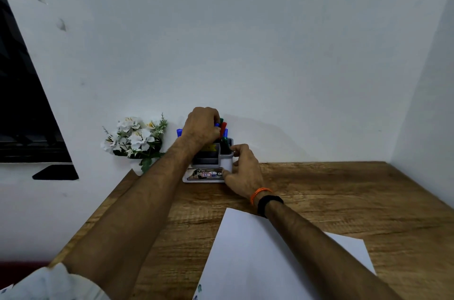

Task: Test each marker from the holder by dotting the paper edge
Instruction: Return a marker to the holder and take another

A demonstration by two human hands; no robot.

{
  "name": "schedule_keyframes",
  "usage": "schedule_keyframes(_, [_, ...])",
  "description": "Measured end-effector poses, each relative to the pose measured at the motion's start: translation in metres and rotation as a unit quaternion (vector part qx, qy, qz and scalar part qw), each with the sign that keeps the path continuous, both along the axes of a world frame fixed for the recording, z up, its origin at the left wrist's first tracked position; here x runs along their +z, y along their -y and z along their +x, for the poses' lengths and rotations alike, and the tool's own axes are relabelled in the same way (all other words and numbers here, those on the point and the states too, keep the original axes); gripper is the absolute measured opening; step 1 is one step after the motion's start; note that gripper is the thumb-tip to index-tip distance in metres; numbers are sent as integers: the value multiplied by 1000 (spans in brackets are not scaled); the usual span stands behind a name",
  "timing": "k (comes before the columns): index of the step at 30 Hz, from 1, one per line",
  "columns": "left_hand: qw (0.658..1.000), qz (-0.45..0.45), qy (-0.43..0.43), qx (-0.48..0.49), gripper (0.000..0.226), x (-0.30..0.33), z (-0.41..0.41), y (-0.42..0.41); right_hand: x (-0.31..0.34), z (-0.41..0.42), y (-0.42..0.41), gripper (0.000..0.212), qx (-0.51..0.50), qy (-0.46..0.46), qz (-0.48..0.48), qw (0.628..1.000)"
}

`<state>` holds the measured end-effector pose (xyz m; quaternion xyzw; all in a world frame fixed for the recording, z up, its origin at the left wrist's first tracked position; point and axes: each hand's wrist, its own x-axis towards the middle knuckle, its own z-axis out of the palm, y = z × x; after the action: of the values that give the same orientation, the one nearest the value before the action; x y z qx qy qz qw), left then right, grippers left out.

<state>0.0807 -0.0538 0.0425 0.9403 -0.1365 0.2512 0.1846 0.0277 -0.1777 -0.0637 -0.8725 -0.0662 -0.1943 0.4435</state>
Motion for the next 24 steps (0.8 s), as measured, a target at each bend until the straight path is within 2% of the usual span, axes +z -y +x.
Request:
schedule_keyframes(10, [983, -151, 99, -16, 15, 65, -39, -26, 17, -10, 5, 70, 32, -60, -34, 997])
schedule_keyframes(12, [973, -194, 124, -24, 14, 74, -57, -30, 23, -21, 3, 69, 3, -34, -51, 998])
schedule_keyframes(14, [954, -265, 133, -37, 14, 75, -77, -34, 30, -36, -2, 63, -39, 38, -27, 998])
schedule_keyframes(16, [931, -346, 110, -46, 14, 68, -94, -37, 39, -54, -9, 51, -58, 89, 46, 993])
schedule_keyframes(18, [887, -455, 52, -64, 14, 54, -112, -38, 48, -70, -14, 43, -20, 41, 164, 985])
schedule_keyframes(19, [858, -508, 21, -75, 13, 46, -121, -37, 52, -77, -17, 40, 24, -9, 240, 970])
schedule_keyframes(21, [804, -586, -39, -88, 12, 27, -136, -36, 56, -90, -18, 37, 110, -92, 377, 915])
schedule_keyframes(24, [738, -658, -112, -98, 10, -4, -159, -33, 56, -110, -14, 28, 164, -126, 482, 851])
